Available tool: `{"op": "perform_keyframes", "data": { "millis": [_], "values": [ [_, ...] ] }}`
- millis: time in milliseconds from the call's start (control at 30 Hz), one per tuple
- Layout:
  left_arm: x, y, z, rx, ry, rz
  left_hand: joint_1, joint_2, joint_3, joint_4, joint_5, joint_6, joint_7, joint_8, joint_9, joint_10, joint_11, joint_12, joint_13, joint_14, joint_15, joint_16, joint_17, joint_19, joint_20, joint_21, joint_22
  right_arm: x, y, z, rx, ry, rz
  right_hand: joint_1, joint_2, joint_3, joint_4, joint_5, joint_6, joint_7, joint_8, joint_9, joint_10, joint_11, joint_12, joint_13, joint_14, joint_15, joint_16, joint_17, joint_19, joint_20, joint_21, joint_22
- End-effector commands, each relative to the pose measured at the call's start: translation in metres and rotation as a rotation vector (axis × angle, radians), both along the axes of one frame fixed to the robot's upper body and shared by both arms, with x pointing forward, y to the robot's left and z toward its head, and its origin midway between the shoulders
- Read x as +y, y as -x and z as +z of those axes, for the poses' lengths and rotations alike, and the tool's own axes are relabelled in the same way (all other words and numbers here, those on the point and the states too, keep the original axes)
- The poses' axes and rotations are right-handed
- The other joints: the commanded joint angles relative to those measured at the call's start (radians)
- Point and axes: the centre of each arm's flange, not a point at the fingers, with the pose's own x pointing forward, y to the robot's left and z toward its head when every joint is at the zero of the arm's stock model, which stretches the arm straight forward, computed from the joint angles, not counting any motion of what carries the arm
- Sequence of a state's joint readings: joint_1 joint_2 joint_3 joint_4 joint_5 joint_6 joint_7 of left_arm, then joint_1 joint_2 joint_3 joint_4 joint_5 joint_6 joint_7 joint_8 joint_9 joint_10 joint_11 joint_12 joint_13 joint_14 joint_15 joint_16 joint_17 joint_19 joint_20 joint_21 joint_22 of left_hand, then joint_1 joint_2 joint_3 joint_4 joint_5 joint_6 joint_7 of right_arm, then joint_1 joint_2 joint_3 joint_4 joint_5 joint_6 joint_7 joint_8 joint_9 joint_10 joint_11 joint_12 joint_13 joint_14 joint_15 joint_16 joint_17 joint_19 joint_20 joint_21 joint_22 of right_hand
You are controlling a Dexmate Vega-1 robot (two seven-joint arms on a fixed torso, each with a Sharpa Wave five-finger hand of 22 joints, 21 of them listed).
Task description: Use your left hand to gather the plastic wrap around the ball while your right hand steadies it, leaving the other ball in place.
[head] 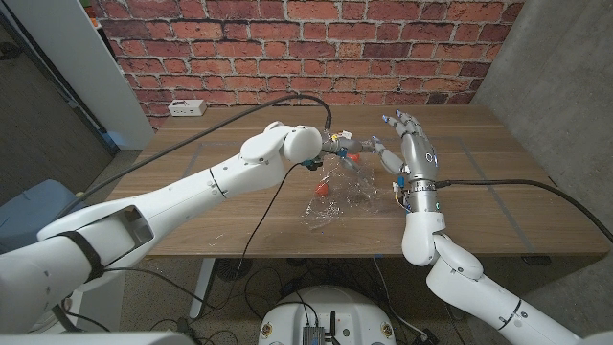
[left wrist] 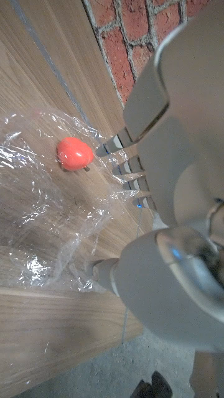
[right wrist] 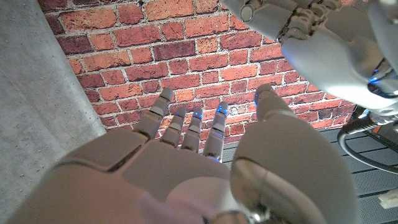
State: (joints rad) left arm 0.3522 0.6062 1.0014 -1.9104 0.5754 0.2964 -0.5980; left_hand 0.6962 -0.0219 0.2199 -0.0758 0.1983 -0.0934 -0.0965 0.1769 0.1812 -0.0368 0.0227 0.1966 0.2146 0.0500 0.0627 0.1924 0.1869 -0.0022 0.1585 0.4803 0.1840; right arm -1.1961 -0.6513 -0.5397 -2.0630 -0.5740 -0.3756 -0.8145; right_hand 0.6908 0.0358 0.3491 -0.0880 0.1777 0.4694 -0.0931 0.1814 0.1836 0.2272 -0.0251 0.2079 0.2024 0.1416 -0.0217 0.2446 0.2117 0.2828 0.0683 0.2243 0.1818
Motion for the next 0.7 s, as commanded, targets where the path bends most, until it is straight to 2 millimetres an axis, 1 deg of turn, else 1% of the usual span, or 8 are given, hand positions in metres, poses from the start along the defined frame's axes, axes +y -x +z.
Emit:
{"op": "perform_keyframes", "data": {
  "millis": [33, 100, 267, 400, 500, 567, 633, 700],
  "values": [
    [-0.003, -0.001, 0.003, 0.088, -0.067, -0.135, -0.025, 0.005, -0.022, 0.003, 0.017, 0.068, -0.010, 0.028, 0.001, 0.253, -0.024, 0.098, 0.002, 0.213, -0.053, 0.066, 0.008, 0.136, 0.016, 0.029, 0.006, 0.000, 0.000, 0.003, -0.011, 0.007, -0.004, -0.004, 0.000, -0.001, -0.004, 0.006, 0.004, 0.000, 0.006, 0.003, 0.008, 0.003, 0.005, 0.002, 0.009, -0.004, 0.007, 0.005, 0.012, 0.004, 0.006, 0.003],
    [-0.003, -0.003, 0.004, 0.102, -0.078, -0.124, -0.045, 0.012, -0.030, 0.010, 0.012, 0.146, -0.007, 0.044, 0.000, 0.374, -0.045, 0.135, 0.007, 0.332, -0.082, 0.098, 0.007, 0.222, 0.026, 0.052, 0.008, 0.001, -0.001, 0.004, -0.013, 0.012, -0.001, -0.005, 0.000, -0.001, -0.005, 0.006, 0.004, 0.000, 0.006, 0.003, 0.009, 0.003, 0.006, 0.002, 0.012, -0.005, 0.008, 0.005, 0.013, 0.005, 0.006, 0.003],
    [-0.001, -0.002, 0.006, 0.065, -0.100, -0.072, -0.085, 0.092, -0.009, 0.024, -0.011, 0.379, 0.013, 0.076, 0.001, 0.654, -0.035, 0.220, 0.032, 0.705, -0.155, 0.216, 0.027, 0.460, -0.045, 0.139, 0.018, 0.002, -0.001, 0.005, -0.015, 0.014, -0.003, -0.007, 0.001, -0.003, -0.006, 0.007, 0.005, -0.001, 0.007, 0.003, 0.011, 0.002, 0.006, 0.002, 0.017, -0.007, 0.010, 0.005, 0.017, 0.004, 0.007, 0.003],
    [0.002, 0.005, 0.006, -0.041, -0.108, -0.035, -0.105, 0.097, -0.016, 0.012, -0.017, 0.366, -0.008, 0.039, 0.001, 0.557, -0.017, 0.168, 0.050, 0.735, -0.137, 0.272, 0.094, 0.546, -0.061, 0.201, 0.042, 0.002, -0.001, 0.006, -0.007, 0.020, -0.002, -0.009, 0.001, -0.004, -0.006, 0.007, 0.012, -0.001, 0.010, 0.003, 0.013, 0.002, 0.006, 0.002, 0.018, -0.008, 0.010, 0.006, 0.019, 0.005, 0.008, 0.003],
    [0.003, 0.012, 0.003, -0.140, -0.126, -0.001, -0.129, 0.080, -0.033, -0.002, -0.015, 0.291, -0.045, 0.005, 0.003, 0.356, -0.007, 0.064, 0.058, 0.517, -0.100, 0.231, 0.148, 0.393, -0.054, 0.195, 0.084, 0.003, -0.002, 0.006, -0.004, 0.019, -0.005, -0.010, 0.001, -0.005, -0.007, 0.007, 0.016, 0.001, 0.011, 0.003, 0.014, 0.003, 0.007, 0.002, 0.019, -0.008, 0.011, 0.006, 0.020, 0.006, 0.008, 0.003],
    [0.005, 0.014, 0.002, -0.171, -0.133, 0.010, -0.156, 0.055, -0.051, -0.013, -0.009, 0.241, -0.046, 0.010, 0.005, 0.238, -0.004, 0.014, 0.064, 0.265, -0.060, 0.139, 0.159, 0.172, -0.004, 0.146, 0.100, 0.003, -0.002, 0.006, 0.000, 0.019, -0.005, -0.011, 0.001, -0.006, -0.007, 0.007, 0.020, 0.003, 0.013, 0.003, 0.016, 0.002, 0.007, 0.002, 0.021, -0.007, 0.011, 0.006, 0.020, 0.005, 0.008, 0.003],
    [0.006, 0.015, 0.001, -0.174, -0.133, 0.015, -0.166, 0.048, -0.057, -0.022, -0.004, 0.215, -0.052, 0.011, 0.005, 0.171, -0.002, 0.015, 0.069, 0.126, -0.035, 0.067, 0.149, -0.051, 0.043, 0.061, 0.083, 0.004, -0.001, 0.007, 0.002, 0.025, -0.006, -0.012, 0.002, -0.006, -0.007, 0.007, 0.021, 0.002, 0.013, 0.003, 0.017, 0.001, 0.007, 0.002, 0.021, -0.008, 0.011, 0.007, 0.020, 0.006, 0.007, 0.003],
    [0.008, 0.016, 0.001, -0.175, -0.145, 0.022, -0.170, 0.042, -0.061, -0.030, -0.003, 0.192, -0.059, 0.012, 0.006, 0.129, -0.016, 0.017, 0.071, -0.017, 0.009, 0.001, 0.120, -0.168, 0.054, 0.000, 0.057, 0.004, -0.001, 0.007, 0.004, 0.026, -0.005, -0.013, 0.002, -0.007, -0.008, 0.007, 0.021, 0.002, 0.013, 0.003, 0.018, 0.001, 0.008, 0.002, 0.021, -0.008, 0.011, 0.007, 0.020, 0.006, 0.007, 0.003]
  ]
}}
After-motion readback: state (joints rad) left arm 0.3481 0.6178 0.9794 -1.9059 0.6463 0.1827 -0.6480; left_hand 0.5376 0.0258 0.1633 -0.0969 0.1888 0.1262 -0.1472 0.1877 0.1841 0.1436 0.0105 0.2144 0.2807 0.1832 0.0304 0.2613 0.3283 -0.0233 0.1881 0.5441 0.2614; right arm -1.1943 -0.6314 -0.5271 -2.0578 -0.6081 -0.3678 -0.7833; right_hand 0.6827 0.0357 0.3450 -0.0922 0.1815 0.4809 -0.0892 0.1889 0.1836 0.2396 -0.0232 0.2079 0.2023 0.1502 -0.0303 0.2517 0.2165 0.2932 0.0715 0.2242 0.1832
